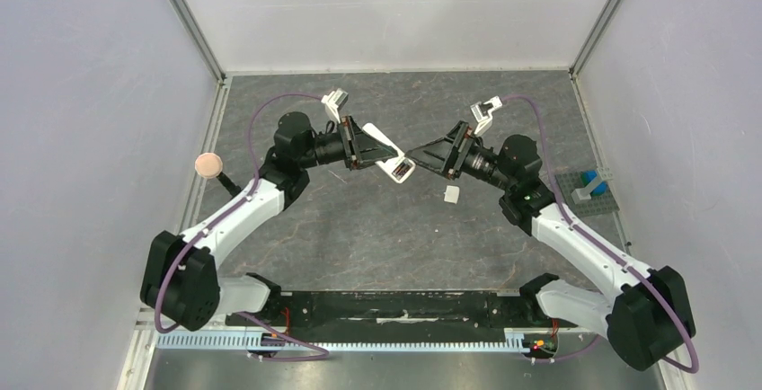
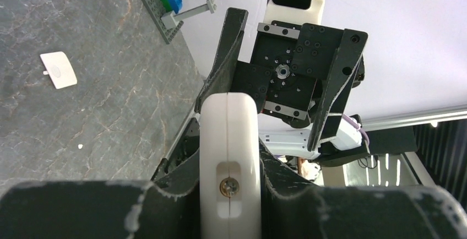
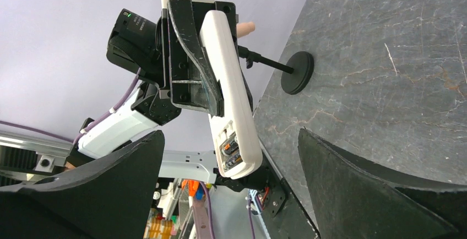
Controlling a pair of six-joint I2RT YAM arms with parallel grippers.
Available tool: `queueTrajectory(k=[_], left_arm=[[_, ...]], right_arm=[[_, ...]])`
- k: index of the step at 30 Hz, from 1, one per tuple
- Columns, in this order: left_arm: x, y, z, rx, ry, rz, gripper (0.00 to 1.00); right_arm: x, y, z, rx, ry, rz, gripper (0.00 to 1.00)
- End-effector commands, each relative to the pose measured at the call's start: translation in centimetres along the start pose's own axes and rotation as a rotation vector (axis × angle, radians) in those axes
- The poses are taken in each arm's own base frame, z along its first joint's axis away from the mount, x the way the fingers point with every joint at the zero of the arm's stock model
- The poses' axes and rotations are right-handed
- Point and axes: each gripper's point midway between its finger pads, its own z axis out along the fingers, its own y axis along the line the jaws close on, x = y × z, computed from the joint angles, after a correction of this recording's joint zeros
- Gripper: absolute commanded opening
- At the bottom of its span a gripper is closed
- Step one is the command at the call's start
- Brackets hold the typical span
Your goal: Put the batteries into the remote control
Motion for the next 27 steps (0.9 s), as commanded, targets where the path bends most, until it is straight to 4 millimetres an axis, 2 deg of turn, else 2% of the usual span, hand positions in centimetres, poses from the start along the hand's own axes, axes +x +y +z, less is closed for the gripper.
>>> queueTrajectory(k=[1, 8, 15, 27], left_arm=[[-0.9, -2.1, -0.7, 0.052, -0.076, 0.169, 0.02], [-1.3, -2.2, -1.1, 0.033, -0.126, 0.168, 0.02], [-1.2, -2.3, -0.9, 0.059, -0.116, 0.115, 0.02], [-1.4, -2.7, -0.8, 0.074, -0.126, 0.079, 0.02]], right_arm=[[-0.4, 0.3, -0.6, -0.01, -0.032, -0.079, 0.93], [0.0, -0.9, -0.1, 0.04, 0.016, -0.104, 0.85], [1.2, 0.0, 0.8, -0.015, 0.09, -0.162, 0.76], [1.9, -2.4, 1.1, 0.071, 0.123, -0.177, 0.54]])
